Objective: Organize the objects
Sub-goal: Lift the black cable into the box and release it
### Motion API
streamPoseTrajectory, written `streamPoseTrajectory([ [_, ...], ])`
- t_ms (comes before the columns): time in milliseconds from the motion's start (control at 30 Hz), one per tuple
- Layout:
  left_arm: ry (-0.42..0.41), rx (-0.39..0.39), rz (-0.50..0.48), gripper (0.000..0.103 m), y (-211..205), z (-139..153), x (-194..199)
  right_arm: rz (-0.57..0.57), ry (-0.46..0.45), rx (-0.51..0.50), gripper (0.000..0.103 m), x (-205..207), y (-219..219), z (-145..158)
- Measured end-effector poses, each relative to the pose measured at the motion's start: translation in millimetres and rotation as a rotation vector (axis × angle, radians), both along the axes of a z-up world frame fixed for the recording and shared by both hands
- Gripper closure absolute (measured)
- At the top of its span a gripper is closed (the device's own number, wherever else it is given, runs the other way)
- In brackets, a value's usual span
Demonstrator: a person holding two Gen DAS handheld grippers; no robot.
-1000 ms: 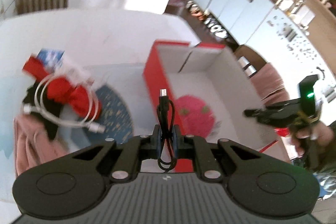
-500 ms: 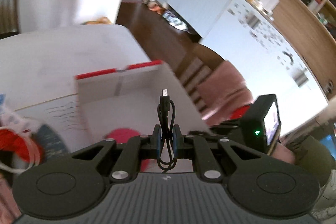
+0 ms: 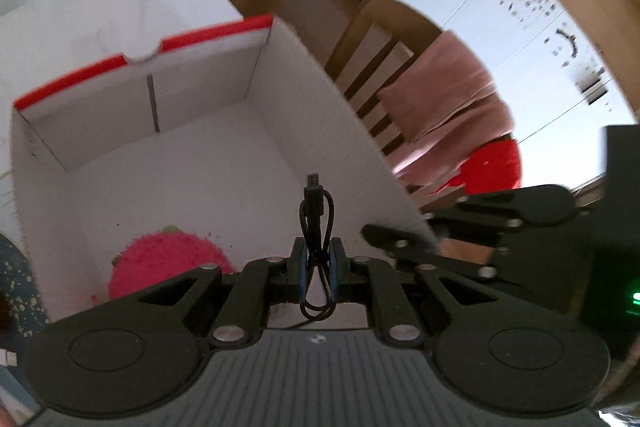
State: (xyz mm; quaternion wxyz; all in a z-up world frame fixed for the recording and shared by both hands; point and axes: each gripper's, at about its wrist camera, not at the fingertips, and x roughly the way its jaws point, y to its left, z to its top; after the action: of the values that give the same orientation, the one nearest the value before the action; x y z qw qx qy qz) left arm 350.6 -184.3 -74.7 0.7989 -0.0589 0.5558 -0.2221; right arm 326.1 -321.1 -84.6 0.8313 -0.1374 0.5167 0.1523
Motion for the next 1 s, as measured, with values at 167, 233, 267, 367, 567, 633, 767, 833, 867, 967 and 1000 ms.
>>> streamPoseTrajectory([
  [167,0.035,0.047,-0.012,0.093,-8.9,-20.1,9.0,-0.002,0.002,0.002,0.100,0.7,-0.6,0.2],
  [233,0.047,0.070,-0.015,0.093,-11.4,-27.4,13.7,-0.001,0.002,0.003,0.100,0.8,-0.8,0.4],
  [267,0.049,0.082,-0.014,0.093,-12.6,-30.9,16.1,-0.001,0.002,0.003,0.100,1.0,-0.8,0.5],
  [367,0.066,0.107,-0.020,0.093,-16.0,-39.3,21.7,-0.001,0.003,0.004,0.100,0.7,-0.2,0.7],
  [567,0.108,0.175,-0.035,0.093,-22.7,-53.8,24.6,-0.003,0.005,0.008,0.100,0.6,-2.4,-0.1],
  [633,0.114,0.188,-0.036,0.093,-24.6,-56.8,25.5,-0.003,0.006,0.009,0.100,0.9,-2.6,-0.1],
  [767,0.120,0.190,-0.026,0.092,-26.5,-58.6,26.9,-0.001,0.006,0.007,0.100,0.9,-2.7,0.5],
  [833,0.122,0.179,-0.014,0.091,-22.8,-56.9,26.3,-0.001,0.006,0.007,0.100,0.8,-2.7,0.5],
  [867,0.123,0.169,0.000,0.090,-20.4,-55.7,26.4,-0.001,0.007,0.008,0.100,0.9,-2.7,0.7],
  [967,0.122,0.145,0.030,0.088,-12.4,-51.7,25.7,0.006,0.010,0.009,0.100,0.2,-2.6,0.5],
  [1000,0.116,0.142,0.035,0.086,-10.2,-49.9,25.0,0.007,0.011,0.008,0.100,0.1,-2.7,0.3],
])
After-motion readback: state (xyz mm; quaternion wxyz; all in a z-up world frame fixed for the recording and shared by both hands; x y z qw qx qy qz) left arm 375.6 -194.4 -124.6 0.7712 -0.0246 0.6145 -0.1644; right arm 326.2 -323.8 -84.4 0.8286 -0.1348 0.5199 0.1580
